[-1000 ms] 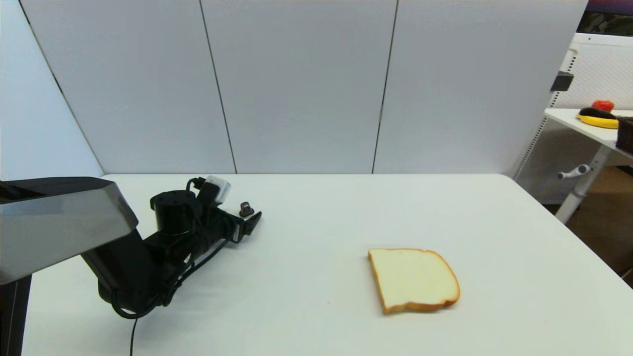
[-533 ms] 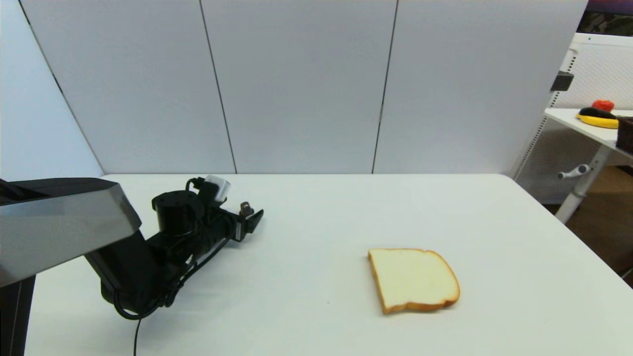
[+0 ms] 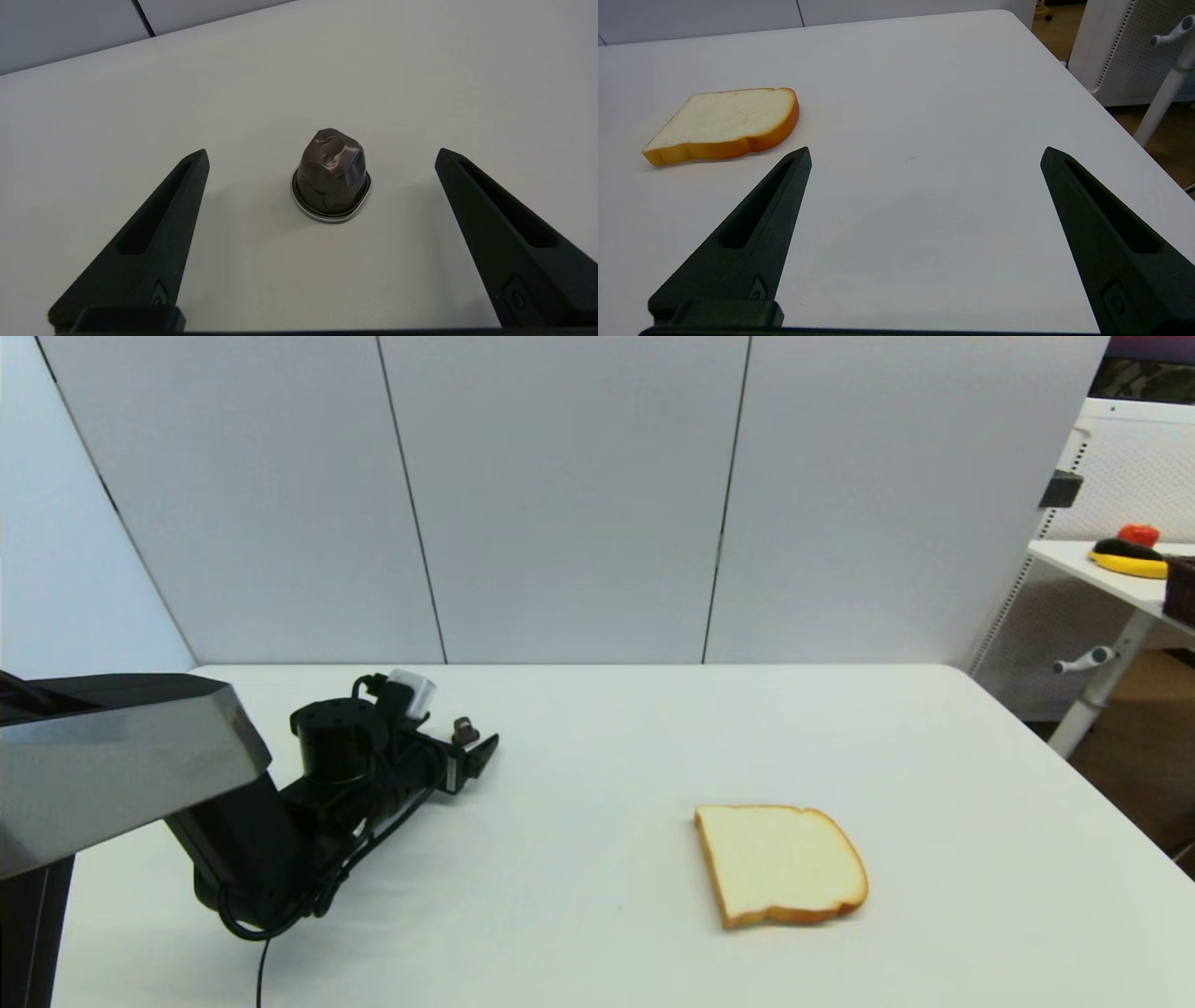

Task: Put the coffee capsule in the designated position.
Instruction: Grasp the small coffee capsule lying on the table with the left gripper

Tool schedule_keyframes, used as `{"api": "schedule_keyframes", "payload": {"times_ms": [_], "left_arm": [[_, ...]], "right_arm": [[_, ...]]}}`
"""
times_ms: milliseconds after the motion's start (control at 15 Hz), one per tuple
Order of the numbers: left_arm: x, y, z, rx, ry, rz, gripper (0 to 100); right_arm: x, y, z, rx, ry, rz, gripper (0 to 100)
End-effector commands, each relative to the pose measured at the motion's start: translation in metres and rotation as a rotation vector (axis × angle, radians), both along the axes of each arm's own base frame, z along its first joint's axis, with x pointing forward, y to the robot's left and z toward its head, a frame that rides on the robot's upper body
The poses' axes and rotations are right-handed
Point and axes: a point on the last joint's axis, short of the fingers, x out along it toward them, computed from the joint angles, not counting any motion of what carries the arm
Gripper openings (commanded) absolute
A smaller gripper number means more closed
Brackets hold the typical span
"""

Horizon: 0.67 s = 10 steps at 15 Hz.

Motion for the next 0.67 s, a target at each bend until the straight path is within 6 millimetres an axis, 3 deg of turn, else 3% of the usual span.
{"api": "schedule_keyframes", "payload": {"times_ms": [67,667], "left_arm": [[0.0014,0.0000,-0.0017,-0.001,-0.006,0.002,100],[0.0076,-0.0024,-0.0028,-0.014,-0.026,0.002,100]], "right_arm": [[0.0002,0.0000,-0.0004,0.001,0.003,-0.001,100],[0.0002,0.0000,-0.0004,0.001,0.003,0.000,100]]}}
